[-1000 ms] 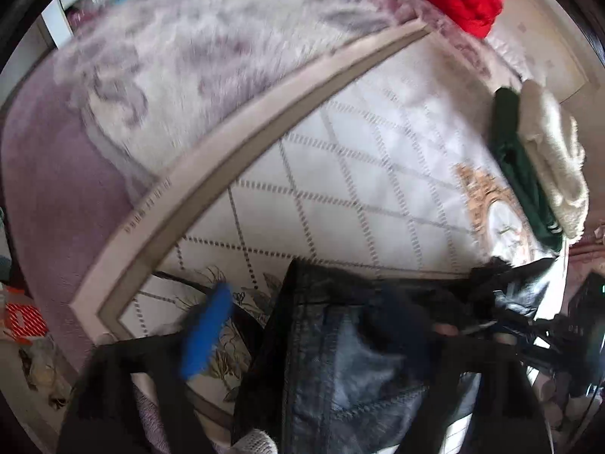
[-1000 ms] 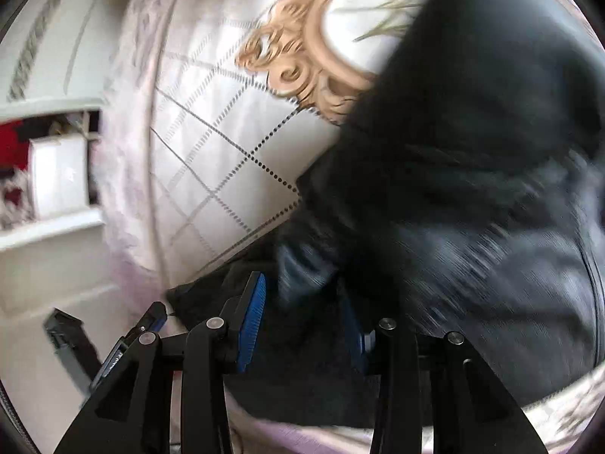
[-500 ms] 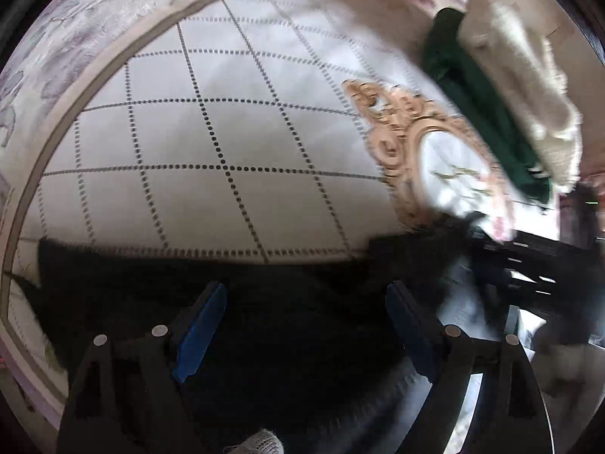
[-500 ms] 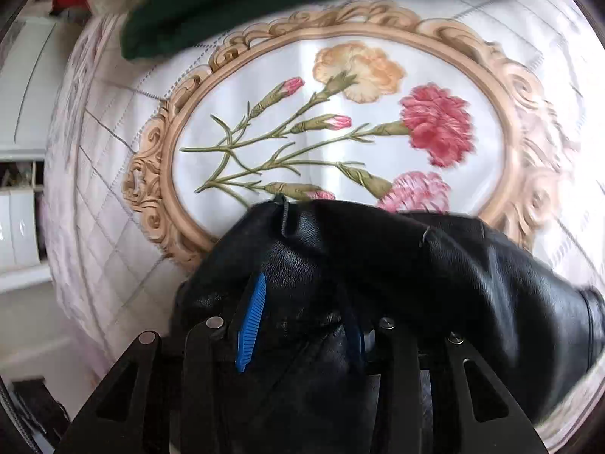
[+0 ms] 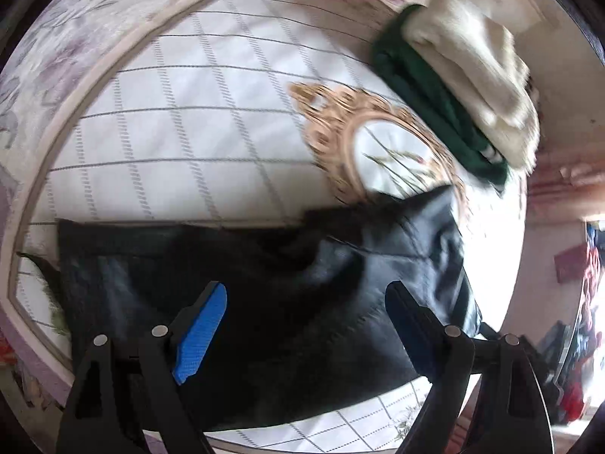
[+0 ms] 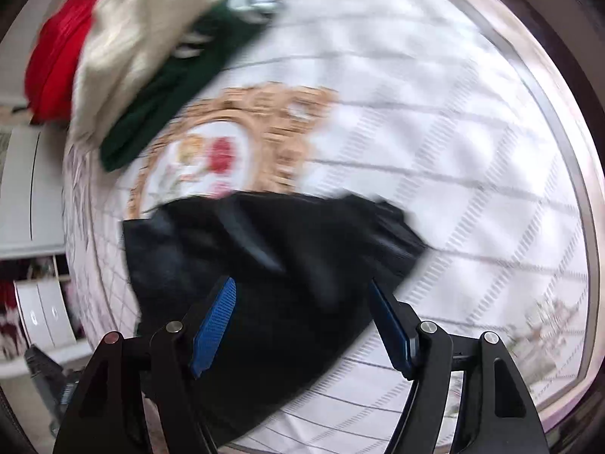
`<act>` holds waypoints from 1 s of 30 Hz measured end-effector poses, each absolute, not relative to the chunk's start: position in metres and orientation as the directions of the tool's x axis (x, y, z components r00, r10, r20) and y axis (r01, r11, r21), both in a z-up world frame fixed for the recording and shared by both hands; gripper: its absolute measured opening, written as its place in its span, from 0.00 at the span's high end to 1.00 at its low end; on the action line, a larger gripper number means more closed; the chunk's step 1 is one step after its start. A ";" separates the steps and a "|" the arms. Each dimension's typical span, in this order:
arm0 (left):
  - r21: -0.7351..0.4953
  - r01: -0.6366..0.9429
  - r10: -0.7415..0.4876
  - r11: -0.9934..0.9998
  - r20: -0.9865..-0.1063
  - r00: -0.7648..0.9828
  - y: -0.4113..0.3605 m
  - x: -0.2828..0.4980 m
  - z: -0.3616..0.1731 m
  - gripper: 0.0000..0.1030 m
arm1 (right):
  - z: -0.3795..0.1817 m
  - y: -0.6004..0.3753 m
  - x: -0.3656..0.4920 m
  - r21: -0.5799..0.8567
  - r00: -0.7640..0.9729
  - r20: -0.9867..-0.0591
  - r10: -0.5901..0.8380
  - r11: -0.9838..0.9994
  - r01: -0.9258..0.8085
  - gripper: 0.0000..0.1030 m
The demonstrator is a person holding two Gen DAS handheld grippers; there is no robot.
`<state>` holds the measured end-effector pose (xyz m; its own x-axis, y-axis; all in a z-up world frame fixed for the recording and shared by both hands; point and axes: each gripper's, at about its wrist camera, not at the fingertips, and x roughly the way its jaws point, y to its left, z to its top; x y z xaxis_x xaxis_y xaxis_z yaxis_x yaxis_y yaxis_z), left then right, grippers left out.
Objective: Fold large clothes
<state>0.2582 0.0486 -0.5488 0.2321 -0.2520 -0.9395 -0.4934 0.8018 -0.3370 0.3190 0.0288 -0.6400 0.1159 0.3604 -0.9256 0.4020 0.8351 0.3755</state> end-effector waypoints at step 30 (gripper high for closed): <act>-0.532 -0.333 -0.491 0.778 -0.847 0.205 -0.035 0.326 -0.635 0.27 | -0.599 0.047 0.321 0.803 0.458 -0.589 0.666 0.545 0.239 0.84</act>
<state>0.3260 -0.0346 -0.6350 0.2054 -0.4910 -0.8466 -0.3328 0.7784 -0.5323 0.3214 0.0473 -0.5992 0.4581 0.6662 -0.5885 0.2389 0.5454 0.8034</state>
